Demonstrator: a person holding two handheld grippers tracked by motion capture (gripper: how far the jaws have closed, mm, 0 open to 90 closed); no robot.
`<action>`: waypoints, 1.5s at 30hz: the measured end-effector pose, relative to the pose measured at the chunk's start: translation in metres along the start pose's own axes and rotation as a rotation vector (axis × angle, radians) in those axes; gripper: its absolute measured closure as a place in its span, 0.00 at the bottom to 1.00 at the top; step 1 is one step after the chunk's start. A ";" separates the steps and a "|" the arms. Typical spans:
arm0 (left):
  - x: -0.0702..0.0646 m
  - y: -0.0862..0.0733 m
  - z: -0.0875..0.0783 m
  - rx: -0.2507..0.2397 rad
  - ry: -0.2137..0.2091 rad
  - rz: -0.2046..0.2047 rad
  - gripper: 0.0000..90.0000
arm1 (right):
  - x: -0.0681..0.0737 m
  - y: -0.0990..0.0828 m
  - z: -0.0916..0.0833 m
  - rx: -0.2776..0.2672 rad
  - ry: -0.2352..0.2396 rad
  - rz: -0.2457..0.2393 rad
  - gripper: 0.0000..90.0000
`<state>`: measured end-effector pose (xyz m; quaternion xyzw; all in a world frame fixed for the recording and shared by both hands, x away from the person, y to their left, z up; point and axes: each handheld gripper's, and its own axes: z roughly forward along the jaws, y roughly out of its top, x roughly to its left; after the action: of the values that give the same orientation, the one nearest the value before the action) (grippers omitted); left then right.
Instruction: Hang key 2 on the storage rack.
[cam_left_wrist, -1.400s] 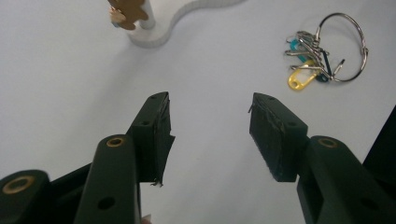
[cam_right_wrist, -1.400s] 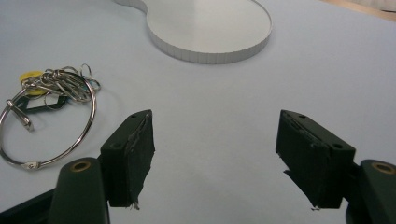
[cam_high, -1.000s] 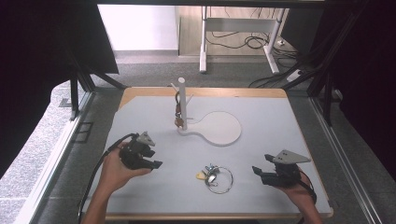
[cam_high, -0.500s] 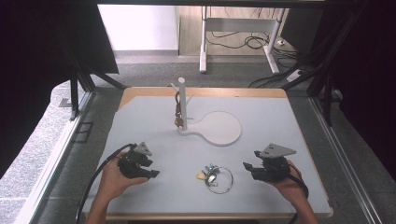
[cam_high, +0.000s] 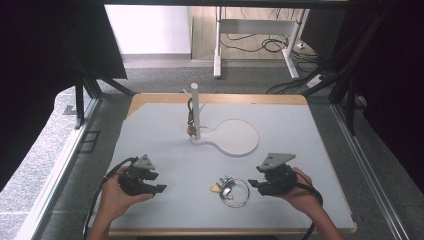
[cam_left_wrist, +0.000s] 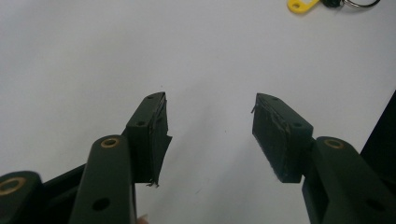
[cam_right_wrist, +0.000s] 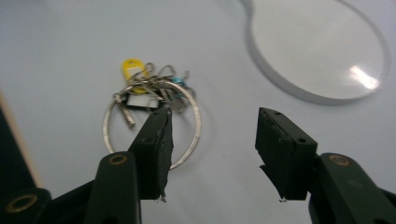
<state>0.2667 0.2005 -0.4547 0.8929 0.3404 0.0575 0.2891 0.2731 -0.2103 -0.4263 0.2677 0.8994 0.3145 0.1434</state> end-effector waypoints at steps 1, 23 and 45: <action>-0.001 -0.002 0.000 -0.001 0.000 -0.001 0.51 | 0.002 0.002 0.003 0.011 0.024 -0.008 0.54; 0.000 -0.019 0.001 0.007 -0.014 -0.034 0.50 | 0.058 0.023 0.066 0.296 0.269 -0.194 0.70; 0.000 -0.021 0.007 0.024 -0.011 -0.032 0.50 | 0.069 0.036 0.093 0.506 0.217 -0.189 0.96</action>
<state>0.2569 0.2097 -0.4722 0.8911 0.3537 0.0438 0.2809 0.2711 -0.1014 -0.4799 0.1749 0.9802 0.0924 0.0037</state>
